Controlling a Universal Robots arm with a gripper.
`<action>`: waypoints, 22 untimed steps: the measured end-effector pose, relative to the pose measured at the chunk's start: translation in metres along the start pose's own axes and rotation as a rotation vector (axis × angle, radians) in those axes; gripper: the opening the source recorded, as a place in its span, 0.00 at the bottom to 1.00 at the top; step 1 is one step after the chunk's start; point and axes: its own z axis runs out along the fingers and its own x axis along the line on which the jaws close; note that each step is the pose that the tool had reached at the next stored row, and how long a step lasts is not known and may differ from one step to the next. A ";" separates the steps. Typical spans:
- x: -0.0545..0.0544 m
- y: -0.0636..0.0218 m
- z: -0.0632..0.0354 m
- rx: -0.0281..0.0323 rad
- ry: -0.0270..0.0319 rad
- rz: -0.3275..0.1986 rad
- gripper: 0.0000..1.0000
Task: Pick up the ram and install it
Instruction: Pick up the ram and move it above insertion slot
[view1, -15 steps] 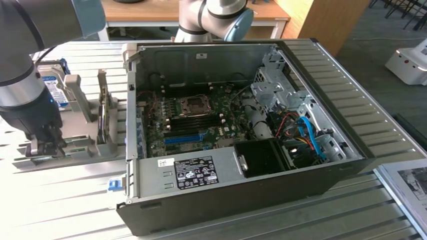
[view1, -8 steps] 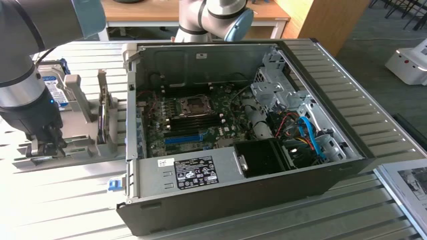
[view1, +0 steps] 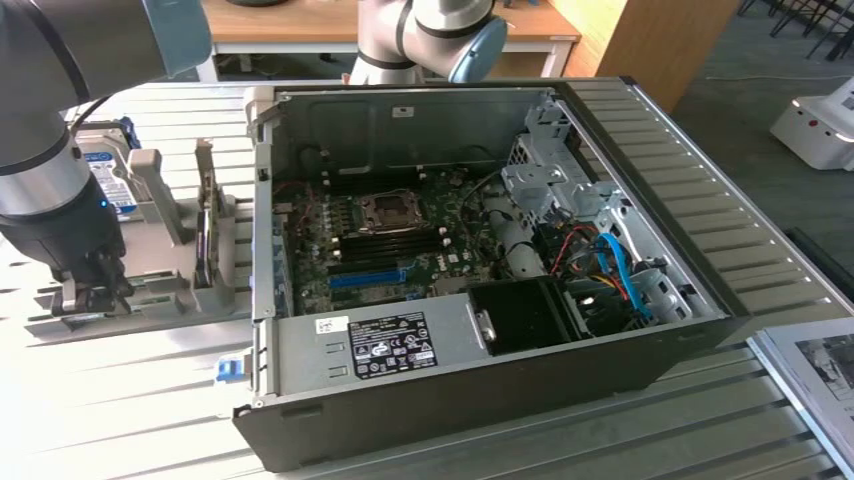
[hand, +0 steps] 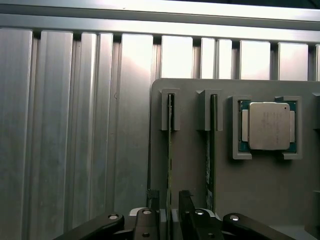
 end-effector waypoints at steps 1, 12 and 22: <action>0.000 0.0000 0.0001 0.0001 -0.0001 0.000 0.29; 0.000 -0.0001 0.0022 0.0000 -0.0001 0.000 0.29; 0.000 -0.0003 0.0023 0.0002 -0.0002 0.000 0.21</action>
